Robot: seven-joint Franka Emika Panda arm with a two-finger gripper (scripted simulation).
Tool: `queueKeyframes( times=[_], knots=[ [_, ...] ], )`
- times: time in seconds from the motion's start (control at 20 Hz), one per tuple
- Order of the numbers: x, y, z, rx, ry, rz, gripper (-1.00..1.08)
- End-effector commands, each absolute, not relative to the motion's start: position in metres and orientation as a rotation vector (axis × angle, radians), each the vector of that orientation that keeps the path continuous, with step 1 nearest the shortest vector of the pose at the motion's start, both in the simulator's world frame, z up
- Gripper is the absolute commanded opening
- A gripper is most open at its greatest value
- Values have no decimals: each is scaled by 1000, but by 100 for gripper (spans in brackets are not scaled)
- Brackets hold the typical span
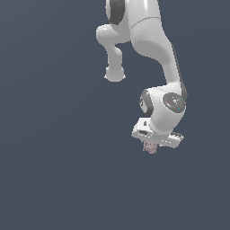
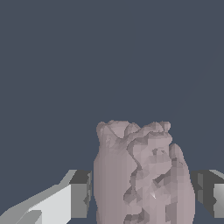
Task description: Pick up the object and move it to a goal position.
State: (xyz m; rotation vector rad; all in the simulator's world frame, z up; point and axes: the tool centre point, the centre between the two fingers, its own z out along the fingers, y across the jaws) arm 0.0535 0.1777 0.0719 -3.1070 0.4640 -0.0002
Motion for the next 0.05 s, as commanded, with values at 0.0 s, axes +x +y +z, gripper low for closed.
queueKeyframes(
  times=[0.0],
  knots=[
    [55, 179, 72, -3107, 465, 0, -100]
  ],
)
